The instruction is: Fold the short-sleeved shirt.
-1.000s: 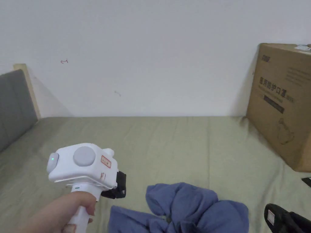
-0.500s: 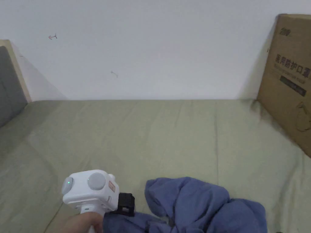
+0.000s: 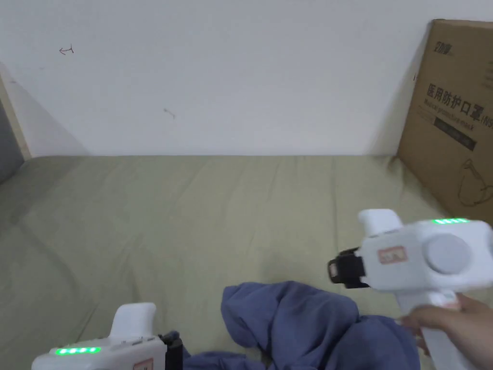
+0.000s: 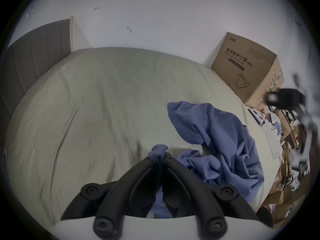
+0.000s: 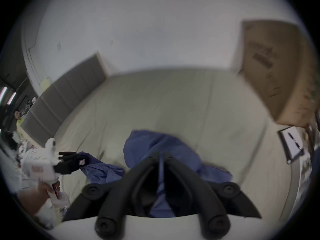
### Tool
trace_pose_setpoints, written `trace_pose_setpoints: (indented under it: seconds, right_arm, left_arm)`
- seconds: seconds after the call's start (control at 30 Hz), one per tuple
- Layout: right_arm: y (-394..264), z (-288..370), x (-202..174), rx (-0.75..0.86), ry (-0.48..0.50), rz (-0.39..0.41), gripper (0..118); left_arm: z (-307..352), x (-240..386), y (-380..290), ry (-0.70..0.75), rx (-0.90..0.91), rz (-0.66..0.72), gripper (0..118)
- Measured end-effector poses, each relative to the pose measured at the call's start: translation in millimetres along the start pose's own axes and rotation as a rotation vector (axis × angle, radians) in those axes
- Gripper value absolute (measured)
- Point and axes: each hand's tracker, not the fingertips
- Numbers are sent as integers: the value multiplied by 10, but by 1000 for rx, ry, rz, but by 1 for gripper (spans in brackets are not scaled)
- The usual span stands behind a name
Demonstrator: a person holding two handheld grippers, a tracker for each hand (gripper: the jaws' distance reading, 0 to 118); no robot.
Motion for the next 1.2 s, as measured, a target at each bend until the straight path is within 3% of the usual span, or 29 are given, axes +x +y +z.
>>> trace_pose_setpoints:
  seconds: [0.03,0.07,0.1,0.13,0.23,0.33,0.4,0.43,0.47,0.5,0.67,0.83,1.07,1.2]
  right_arm:
    - [114,-191,4,-32,-25,-5,31]
    - [235,-426,51,-46,-46,-19,73]
    - [344,-655,80,-99,-60,-44,105]
    - [406,-832,103,-144,-78,-76,118]
    - [524,-1281,140,-173,-116,-141,107]
    - [562,-1650,112,-255,-135,-116,106]
    - [513,-1842,68,-319,-215,-68,98]
    - [486,-1875,50,-337,-221,-40,80]
    - [447,-1853,18,-352,-199,-15,28]
    - [417,-1784,18,-334,-163,-12,2]
    - [349,-1000,157,-127,-66,-75,2]
    - [164,386,382,91,-89,-37,2]
    - [122,2247,516,312,-130,-134,2]
    - [364,2950,444,402,-168,-128,2]
  left_arm:
    - [30,10,-25,-1,0,-3,4]
    - [67,4,-56,-8,1,-1,4]
    - [74,2,-96,-24,7,9,4]
    - [100,-11,-131,-39,13,28,4]
    - [127,-67,-245,-65,2,98,4]
    - [125,-153,-336,-86,-17,144,4]
    - [98,-210,-398,-98,-15,135,4]
    - [92,-240,-429,-85,-8,124,4]
    - [90,-283,-459,-48,-7,112,4]
    - [79,-305,-491,-34,-19,111,4]
    - [243,-459,-536,-42,-28,179,4]
    - [744,-510,-285,0,59,140,4]
    - [1673,-412,801,-9,247,30,4]
    - [2133,-229,1537,-22,314,31,4]
